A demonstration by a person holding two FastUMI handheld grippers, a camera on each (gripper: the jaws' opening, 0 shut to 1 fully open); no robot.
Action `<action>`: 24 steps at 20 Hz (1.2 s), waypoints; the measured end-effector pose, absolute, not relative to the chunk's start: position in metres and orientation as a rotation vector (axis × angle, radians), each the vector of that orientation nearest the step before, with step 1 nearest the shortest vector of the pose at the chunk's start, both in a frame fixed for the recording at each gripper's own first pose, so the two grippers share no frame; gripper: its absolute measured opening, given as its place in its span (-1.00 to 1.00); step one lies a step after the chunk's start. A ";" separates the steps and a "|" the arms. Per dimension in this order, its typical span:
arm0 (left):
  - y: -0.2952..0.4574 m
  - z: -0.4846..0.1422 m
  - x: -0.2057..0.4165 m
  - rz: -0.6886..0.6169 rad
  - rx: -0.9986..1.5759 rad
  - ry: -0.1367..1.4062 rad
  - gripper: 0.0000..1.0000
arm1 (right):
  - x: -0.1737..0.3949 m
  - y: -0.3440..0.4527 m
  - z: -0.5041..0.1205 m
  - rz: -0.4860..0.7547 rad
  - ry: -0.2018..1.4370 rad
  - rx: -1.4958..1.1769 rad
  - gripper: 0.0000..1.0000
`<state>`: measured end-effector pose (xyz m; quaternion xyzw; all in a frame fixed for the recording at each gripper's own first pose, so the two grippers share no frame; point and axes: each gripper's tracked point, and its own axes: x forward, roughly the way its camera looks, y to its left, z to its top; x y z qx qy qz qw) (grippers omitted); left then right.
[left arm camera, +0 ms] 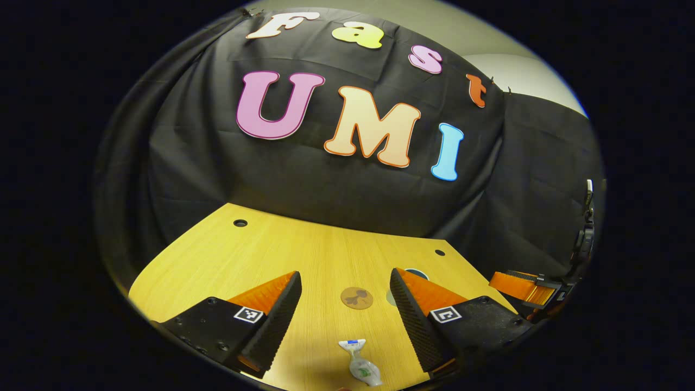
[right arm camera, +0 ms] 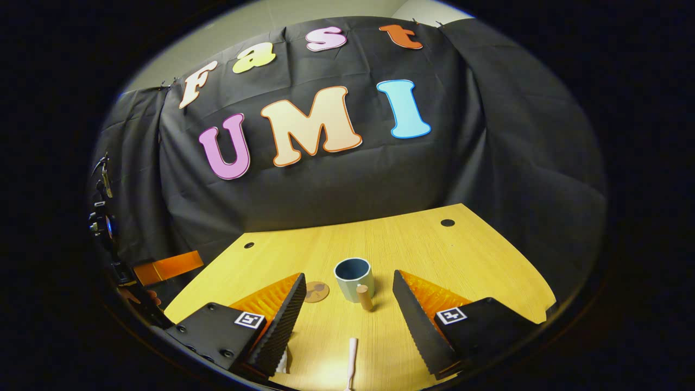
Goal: Put the toothbrush and toothpaste on the desktop into the cup, then pick up the cup and place it on the coaster on the desktop.
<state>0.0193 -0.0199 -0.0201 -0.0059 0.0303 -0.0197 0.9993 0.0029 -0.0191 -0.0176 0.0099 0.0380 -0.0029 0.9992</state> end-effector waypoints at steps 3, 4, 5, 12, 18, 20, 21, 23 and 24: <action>-0.027 -0.023 0.020 -0.057 -0.015 0.069 0.90 | 0.004 -0.022 -0.023 -0.006 0.097 0.029 0.97; -0.028 -0.023 0.020 -0.060 -0.016 0.070 0.91 | 0.004 -0.022 -0.025 -0.006 0.106 0.027 0.97; -0.029 -0.026 0.020 -0.060 -0.015 0.074 0.90 | 0.005 -0.023 -0.028 -0.005 0.116 0.025 0.97; -0.013 -0.034 0.018 -0.012 0.016 0.103 0.90 | 0.021 -0.021 -0.077 0.004 0.300 -0.035 0.89; 0.009 -0.050 0.011 0.062 0.017 0.143 0.90 | 0.032 -0.012 -0.136 0.044 0.532 -0.102 0.89; 0.016 -0.054 0.009 0.089 0.016 0.150 0.91 | 0.037 -0.006 -0.149 0.064 0.580 -0.110 0.98; 0.019 -0.056 0.007 0.101 0.013 0.155 0.90 | 0.039 -0.003 -0.157 0.071 0.608 -0.117 0.89; 0.025 -0.060 0.006 0.122 0.007 0.168 0.91 | 0.041 -0.002 -0.175 0.082 0.675 -0.137 0.98; 0.029 -0.061 0.005 0.134 0.006 0.173 0.90 | 0.041 -0.002 -0.185 0.082 0.714 -0.149 0.89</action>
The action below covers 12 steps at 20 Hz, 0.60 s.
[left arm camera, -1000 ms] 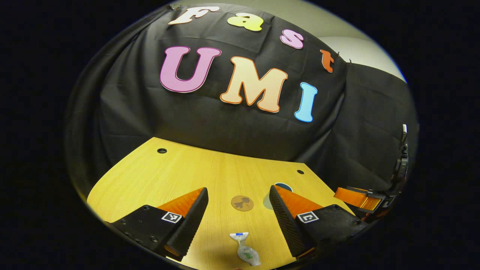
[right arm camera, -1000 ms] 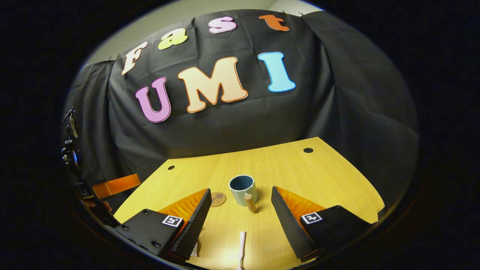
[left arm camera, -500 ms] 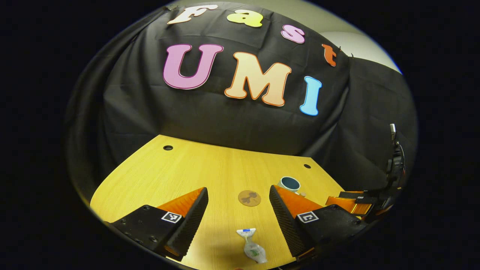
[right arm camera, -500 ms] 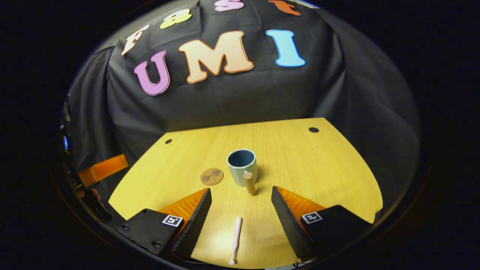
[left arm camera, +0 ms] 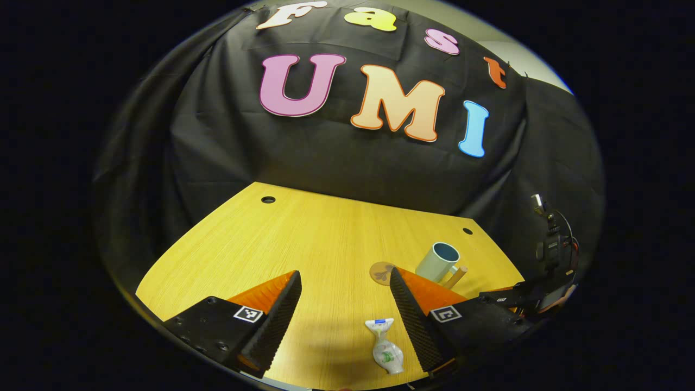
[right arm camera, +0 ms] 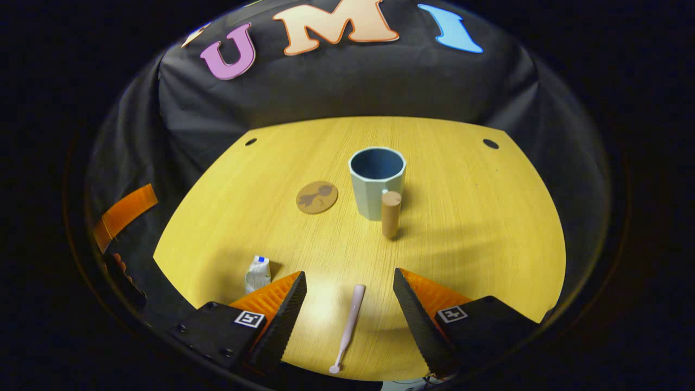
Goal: Put the toothbrush and toothpaste on the desktop into the cup, then pick up the cup and place it on the coaster on the desktop.
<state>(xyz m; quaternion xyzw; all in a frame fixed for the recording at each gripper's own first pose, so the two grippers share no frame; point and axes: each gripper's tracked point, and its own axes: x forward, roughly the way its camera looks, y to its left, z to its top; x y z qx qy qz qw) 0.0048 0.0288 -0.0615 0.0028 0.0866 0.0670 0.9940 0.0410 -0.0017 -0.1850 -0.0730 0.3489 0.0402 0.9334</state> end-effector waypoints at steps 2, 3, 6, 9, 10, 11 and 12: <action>0.034 -0.065 0.002 0.156 0.002 0.181 0.90 | 0.040 -0.004 -0.205 0.074 0.803 -0.173 0.96; 0.036 -0.066 0.001 0.163 0.000 0.184 0.90 | 0.038 -0.004 -0.213 0.072 0.843 -0.176 0.96; 0.039 -0.071 -0.002 0.183 0.002 0.202 0.91 | 0.040 -0.004 -0.230 0.042 0.918 -0.149 0.82; 0.045 -0.074 -0.006 0.203 0.026 0.225 0.91 | 0.044 -0.008 -0.242 0.001 0.972 -0.144 0.67; 0.046 -0.077 -0.007 0.208 0.028 0.231 0.90 | 0.044 -0.011 -0.245 -0.011 0.986 -0.153 0.60; 0.047 -0.077 -0.009 0.210 0.026 0.235 0.90 | 0.044 -0.013 -0.250 -0.018 1.007 -0.159 0.48; 0.047 -0.077 -0.009 0.211 0.024 0.240 0.90 | 0.042 -0.014 -0.253 -0.028 1.026 -0.164 0.48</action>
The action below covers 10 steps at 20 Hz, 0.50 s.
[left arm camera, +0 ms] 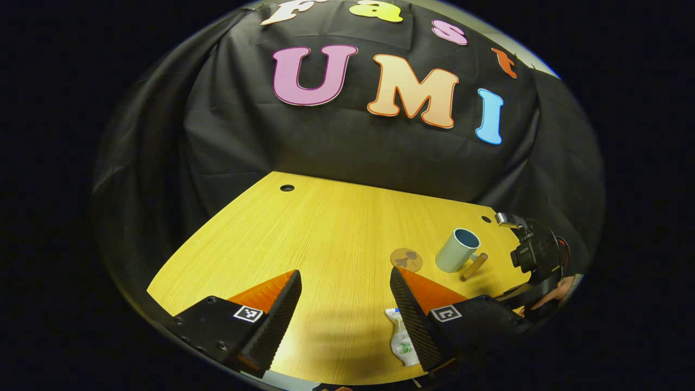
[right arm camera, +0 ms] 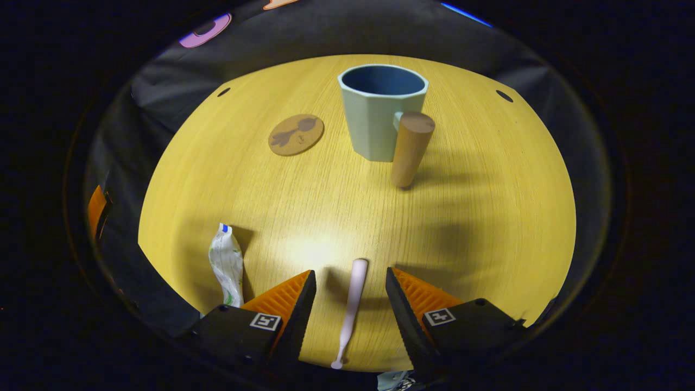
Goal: Put the toothbrush and toothpaste on the desktop into the cup, then pick up the cup and place it on the coaster on the desktop.
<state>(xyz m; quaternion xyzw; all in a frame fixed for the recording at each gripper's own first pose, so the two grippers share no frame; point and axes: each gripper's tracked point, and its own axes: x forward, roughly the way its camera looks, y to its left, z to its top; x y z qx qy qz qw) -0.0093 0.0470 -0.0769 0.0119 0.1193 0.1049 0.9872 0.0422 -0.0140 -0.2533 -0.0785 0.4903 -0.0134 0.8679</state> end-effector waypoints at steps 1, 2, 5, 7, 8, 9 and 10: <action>0.047 -0.078 -0.010 0.214 0.025 0.244 0.91 | 0.043 -0.014 -0.256 -0.035 1.038 -0.164 0.61; 0.048 -0.080 -0.010 0.219 0.028 0.251 0.91 | 0.043 -0.014 -0.257 -0.041 1.044 -0.160 0.45; 0.049 -0.085 -0.012 0.227 0.031 0.271 0.91 | 0.044 -0.013 -0.262 -0.052 1.062 -0.156 -0.10; 0.049 -0.088 -0.012 0.226 0.022 0.281 0.91 | 0.045 -0.015 -0.263 -0.059 1.067 -0.166 0.10; 0.047 -0.089 -0.013 0.225 0.018 0.284 0.90 | 0.044 -0.015 -0.263 -0.060 1.073 -0.170 -0.13; 0.046 -0.090 -0.012 0.224 0.015 0.288 0.90 | 0.047 -0.018 -0.262 -0.070 1.067 -0.178 -0.17; 0.046 -0.091 -0.012 0.224 0.013 0.291 0.90 | 0.047 -0.021 -0.262 -0.085 1.065 -0.189 -0.23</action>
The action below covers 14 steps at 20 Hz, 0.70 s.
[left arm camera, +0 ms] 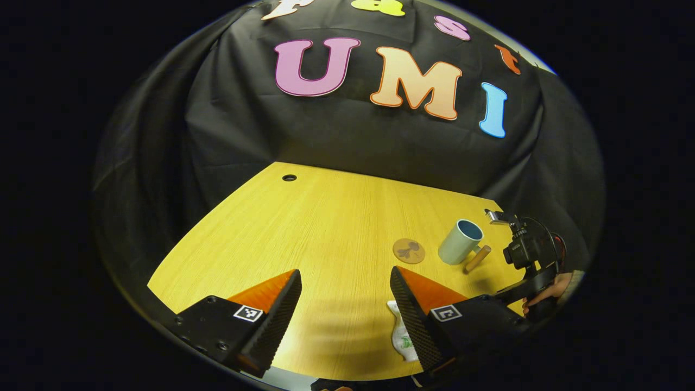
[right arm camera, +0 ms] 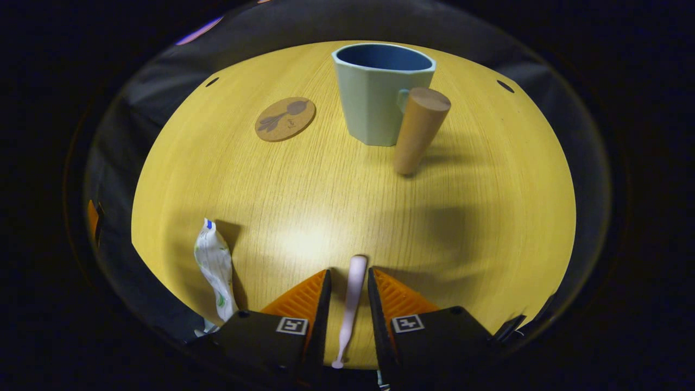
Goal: Put the toothbrush and toothpaste on the desktop into the cup, then pick up the cup and place it on the coaster on the desktop.
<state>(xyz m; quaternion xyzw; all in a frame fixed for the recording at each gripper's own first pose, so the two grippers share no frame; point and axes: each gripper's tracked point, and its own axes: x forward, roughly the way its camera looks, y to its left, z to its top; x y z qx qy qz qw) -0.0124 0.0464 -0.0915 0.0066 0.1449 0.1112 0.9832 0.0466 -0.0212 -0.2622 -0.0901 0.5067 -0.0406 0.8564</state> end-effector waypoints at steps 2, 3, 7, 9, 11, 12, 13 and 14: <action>0.044 -0.092 -0.011 0.220 0.011 0.298 0.91 | 0.047 -0.025 -0.263 -0.090 1.071 -0.202 -0.65; 0.042 -0.093 -0.009 0.218 0.005 0.301 0.91 | 0.047 -0.025 -0.267 -0.083 1.078 -0.211 -0.70; 0.033 -0.103 -0.007 0.188 -0.021 0.345 0.91 | 0.047 -0.024 -0.264 -0.054 1.101 -0.187 -0.74; 0.023 -0.121 -0.007 0.143 -0.034 0.422 0.91 | 0.047 -0.023 -0.261 -0.050 1.101 -0.169 -0.79; 0.015 -0.144 -0.005 0.114 -0.035 0.517 0.92 | 0.046 -0.023 -0.258 -0.051 1.088 -0.157 -0.83; 0.011 -0.154 -0.005 0.106 -0.034 0.563 0.92 | 0.046 -0.023 -0.260 -0.043 1.079 -0.159 -0.83; 0.008 -0.166 -0.005 0.102 -0.038 0.618 0.92 | 0.046 -0.023 -0.260 -0.035 1.070 -0.157 -0.84; 0.004 -0.176 -0.005 0.097 -0.045 0.664 0.92 | 0.046 -0.022 -0.259 -0.019 1.061 -0.155 -0.84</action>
